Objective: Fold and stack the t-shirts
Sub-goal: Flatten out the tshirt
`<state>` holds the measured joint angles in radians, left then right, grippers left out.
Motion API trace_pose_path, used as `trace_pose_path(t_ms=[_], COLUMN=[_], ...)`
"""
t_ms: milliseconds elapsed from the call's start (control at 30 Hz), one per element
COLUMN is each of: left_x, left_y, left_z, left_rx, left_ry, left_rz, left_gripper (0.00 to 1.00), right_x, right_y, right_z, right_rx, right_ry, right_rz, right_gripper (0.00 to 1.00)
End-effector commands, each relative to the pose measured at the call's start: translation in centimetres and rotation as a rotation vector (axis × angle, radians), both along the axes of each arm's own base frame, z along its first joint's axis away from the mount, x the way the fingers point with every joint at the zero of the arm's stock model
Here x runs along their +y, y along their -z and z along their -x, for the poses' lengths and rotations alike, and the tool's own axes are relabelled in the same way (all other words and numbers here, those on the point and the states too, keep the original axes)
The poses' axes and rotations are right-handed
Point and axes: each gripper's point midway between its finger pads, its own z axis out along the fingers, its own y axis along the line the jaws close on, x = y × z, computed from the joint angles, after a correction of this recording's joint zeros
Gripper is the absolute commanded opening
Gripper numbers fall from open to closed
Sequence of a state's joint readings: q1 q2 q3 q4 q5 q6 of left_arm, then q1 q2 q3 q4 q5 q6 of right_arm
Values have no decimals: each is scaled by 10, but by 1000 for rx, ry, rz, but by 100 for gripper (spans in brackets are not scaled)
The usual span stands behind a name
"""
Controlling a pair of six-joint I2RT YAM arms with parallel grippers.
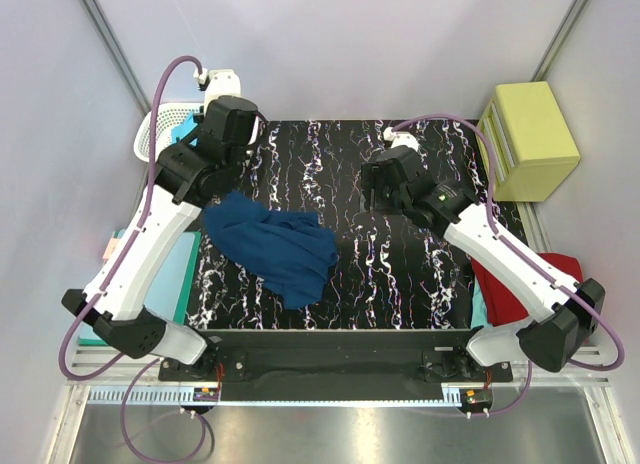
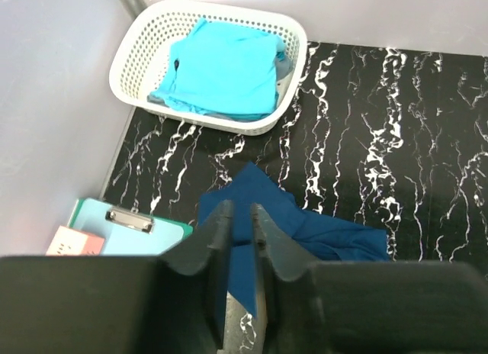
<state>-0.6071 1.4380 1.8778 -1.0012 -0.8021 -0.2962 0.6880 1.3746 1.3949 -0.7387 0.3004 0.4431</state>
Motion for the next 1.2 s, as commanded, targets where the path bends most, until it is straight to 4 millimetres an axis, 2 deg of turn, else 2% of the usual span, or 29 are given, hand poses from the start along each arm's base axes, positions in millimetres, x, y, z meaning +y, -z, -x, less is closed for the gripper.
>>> trace_pose_path(t_ms=[0,100,133,167,267,333,433,633,800,933,1133,1167], left_x=[-9,-17,-18,-21,-23,-23,-23,-27,-28,-29,-31,-31], left_y=[10,34,40,53,69,72,79,95,101,107,117,118], left_z=[-6,-5,-4,-3,1,1,4,5,8,8,11,12], left_rx=[12,60,73,98,133,135,148,180,193,202,227,227], left_ry=[26,45,47,49,61,63,70,87,104,108,118,118], left_rz=[75,100,103,109,114,114,112,107,111,107,112,115], left_gripper=[31,33,33,33,33,34,33,33,33,33,33,33], right_x=[21,42,49,55,66,71,88,107,120,118,131,137], right_y=[-5,22,38,45,76,98,119,154,169,187,185,185], right_z=[-1,6,8,11,19,22,38,61,90,100,121,130], right_rx=[3,113,155,185,255,297,334,404,432,471,428,417], right_ry=[-80,-152,-165,-185,-198,-201,-243,-281,-333,-330,-396,-437], right_rz=[-59,-86,-87,-104,-94,-67,-21,32,52,64,97,114], right_gripper=[77,76,74,73,71,70,69,69,69,69,68,68])
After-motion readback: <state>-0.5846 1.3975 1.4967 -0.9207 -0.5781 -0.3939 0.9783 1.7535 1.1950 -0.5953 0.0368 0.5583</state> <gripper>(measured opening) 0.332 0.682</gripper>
